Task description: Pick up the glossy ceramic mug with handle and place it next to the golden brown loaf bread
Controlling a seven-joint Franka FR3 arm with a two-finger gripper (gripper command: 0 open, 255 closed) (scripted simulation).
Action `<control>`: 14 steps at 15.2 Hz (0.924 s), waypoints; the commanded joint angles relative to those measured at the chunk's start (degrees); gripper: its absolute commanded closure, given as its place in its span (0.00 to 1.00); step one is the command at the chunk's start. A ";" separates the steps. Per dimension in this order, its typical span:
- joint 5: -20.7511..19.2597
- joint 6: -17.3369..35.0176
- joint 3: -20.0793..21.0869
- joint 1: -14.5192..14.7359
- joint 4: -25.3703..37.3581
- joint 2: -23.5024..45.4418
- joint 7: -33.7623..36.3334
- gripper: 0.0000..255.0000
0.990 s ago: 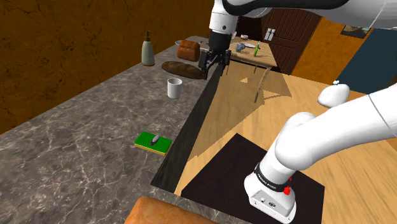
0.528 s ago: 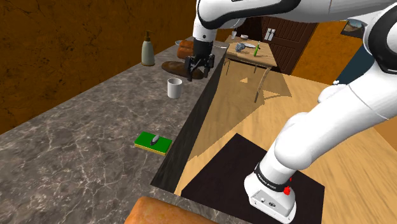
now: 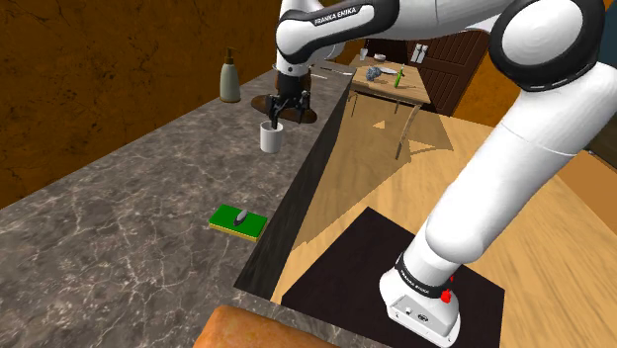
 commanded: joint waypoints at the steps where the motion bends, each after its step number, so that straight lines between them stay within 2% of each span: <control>1: -0.51 1.65 -0.17 -0.22 3.30 4.57 0.35 0.00; 7: -1.76 4.17 -0.85 -0.63 14.48 17.33 1.40 0.00; 12: -2.42 4.23 -1.50 -0.95 25.67 27.83 2.02 0.00; 14: -2.43 5.50 -1.53 -0.99 24.98 28.42 2.03 0.00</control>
